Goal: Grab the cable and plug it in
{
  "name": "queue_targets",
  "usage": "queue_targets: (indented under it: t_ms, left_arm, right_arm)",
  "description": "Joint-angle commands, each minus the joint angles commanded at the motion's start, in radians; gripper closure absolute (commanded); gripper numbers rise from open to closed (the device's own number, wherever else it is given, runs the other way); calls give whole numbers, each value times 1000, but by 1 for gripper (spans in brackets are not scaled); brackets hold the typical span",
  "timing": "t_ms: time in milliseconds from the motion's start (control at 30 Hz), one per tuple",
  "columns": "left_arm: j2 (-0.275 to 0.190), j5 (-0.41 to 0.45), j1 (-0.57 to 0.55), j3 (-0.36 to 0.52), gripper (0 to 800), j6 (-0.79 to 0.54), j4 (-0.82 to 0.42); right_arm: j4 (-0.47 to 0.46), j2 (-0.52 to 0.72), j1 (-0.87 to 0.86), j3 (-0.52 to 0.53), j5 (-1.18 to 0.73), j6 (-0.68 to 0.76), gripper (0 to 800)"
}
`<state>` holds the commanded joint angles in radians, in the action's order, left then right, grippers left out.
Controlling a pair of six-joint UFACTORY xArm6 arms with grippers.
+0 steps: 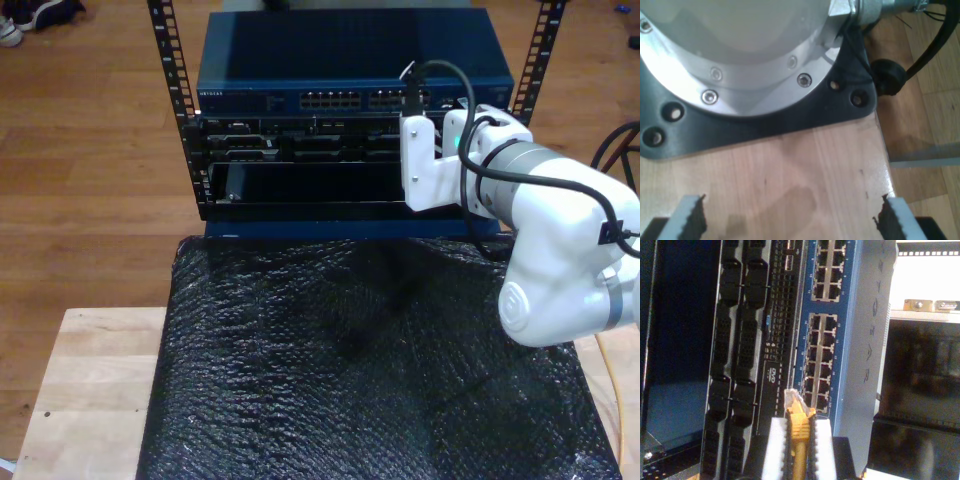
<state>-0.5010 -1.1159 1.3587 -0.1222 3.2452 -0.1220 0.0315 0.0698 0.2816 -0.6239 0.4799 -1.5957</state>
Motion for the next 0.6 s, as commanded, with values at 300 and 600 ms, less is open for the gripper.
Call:
queue_targets:
  t_ms: [300, 600]
  left_arm:
    - [0, 0, 0, 0, 0, 0, 0]
    - [-2, 0, 0, 0, 0, 0, 0]
  right_arm:
    - [0, -28, 3, 18, 97, 0, 800]
    - [5, -60, 5, 51, 222, 5, 800]
